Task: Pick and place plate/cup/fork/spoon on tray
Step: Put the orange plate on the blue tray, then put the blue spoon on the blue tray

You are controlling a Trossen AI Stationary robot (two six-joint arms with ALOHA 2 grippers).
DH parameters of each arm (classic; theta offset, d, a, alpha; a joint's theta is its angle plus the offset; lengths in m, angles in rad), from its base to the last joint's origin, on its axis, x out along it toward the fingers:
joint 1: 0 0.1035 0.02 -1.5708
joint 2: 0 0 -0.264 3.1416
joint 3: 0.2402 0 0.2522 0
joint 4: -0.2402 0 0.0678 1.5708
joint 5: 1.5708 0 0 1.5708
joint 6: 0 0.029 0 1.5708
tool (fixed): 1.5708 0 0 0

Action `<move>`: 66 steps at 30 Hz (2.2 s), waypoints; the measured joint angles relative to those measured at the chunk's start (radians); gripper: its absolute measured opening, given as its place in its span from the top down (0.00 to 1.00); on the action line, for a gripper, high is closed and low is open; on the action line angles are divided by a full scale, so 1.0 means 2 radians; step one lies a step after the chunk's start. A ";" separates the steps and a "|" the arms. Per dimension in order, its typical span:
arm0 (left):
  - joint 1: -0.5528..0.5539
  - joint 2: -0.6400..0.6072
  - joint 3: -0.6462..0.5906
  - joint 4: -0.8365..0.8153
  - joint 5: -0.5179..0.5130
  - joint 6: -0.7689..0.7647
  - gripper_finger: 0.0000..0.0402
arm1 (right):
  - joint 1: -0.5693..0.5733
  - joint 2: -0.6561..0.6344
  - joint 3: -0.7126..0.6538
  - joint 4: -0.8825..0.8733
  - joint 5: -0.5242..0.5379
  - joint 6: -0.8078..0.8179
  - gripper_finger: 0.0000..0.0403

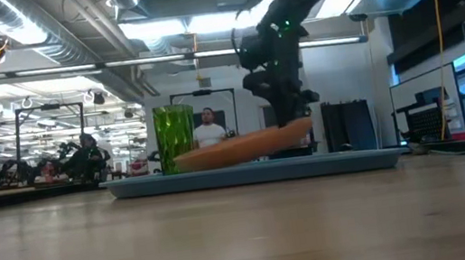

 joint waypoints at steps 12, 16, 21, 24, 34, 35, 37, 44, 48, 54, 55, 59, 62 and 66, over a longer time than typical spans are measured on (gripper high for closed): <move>0.000 0.000 0.000 0.000 -0.007 -0.004 0.90 | -0.023 0.000 -0.070 0.063 -0.001 -0.026 0.98; 0.000 0.000 0.000 0.000 -0.007 -0.004 0.90 | -0.023 0.000 -0.079 0.075 -0.001 -0.036 0.93; 0.000 0.000 0.000 0.000 -0.007 -0.004 0.90 | -0.022 0.000 -0.077 0.091 0.000 -0.036 0.84; 0.000 0.000 0.000 0.000 -0.007 -0.004 0.90 | -0.022 0.000 -0.074 0.093 0.000 -0.037 0.82; 0.002 0.000 0.000 0.000 -0.014 -0.004 0.90 | -0.022 0.000 0.023 0.000 0.000 -0.054 0.81; 0.005 0.000 0.000 0.000 -0.017 -0.006 0.90 | -0.019 0.000 0.041 -0.026 0.000 -0.064 0.81; 0.014 0.000 0.000 0.000 -0.021 -0.014 0.90 | -0.014 0.000 0.078 -0.071 0.002 -0.081 0.81; 0.072 -0.005 -0.058 0.000 -0.018 -0.029 0.90 | 0.017 0.000 0.188 -0.196 0.012 -0.128 0.87; 0.104 -0.005 -0.105 0.000 -0.011 -0.019 0.90 | 0.035 -0.009 0.222 -0.221 0.048 -0.130 0.97; 0.145 -0.004 -0.157 0.000 0.010 -0.011 0.90 | 0.063 -0.093 0.213 -0.227 0.039 -0.100 0.99; 0.150 -0.004 -0.164 0.000 0.009 -0.012 0.90 | 0.068 -0.111 0.209 -0.227 0.040 -0.088 0.99; 0.165 -0.004 -0.182 0.000 0.009 -0.012 0.90 | 0.094 -0.197 0.169 -0.226 0.076 -0.016 0.99; 0.172 -0.004 -0.183 0.001 0.009 -0.002 0.90 | 0.115 -0.267 0.101 -0.226 0.136 0.051 0.99; 0.177 -0.004 -0.183 0.005 0.007 0.000 0.90 | 0.123 -0.361 -0.018 -0.228 0.187 0.165 0.99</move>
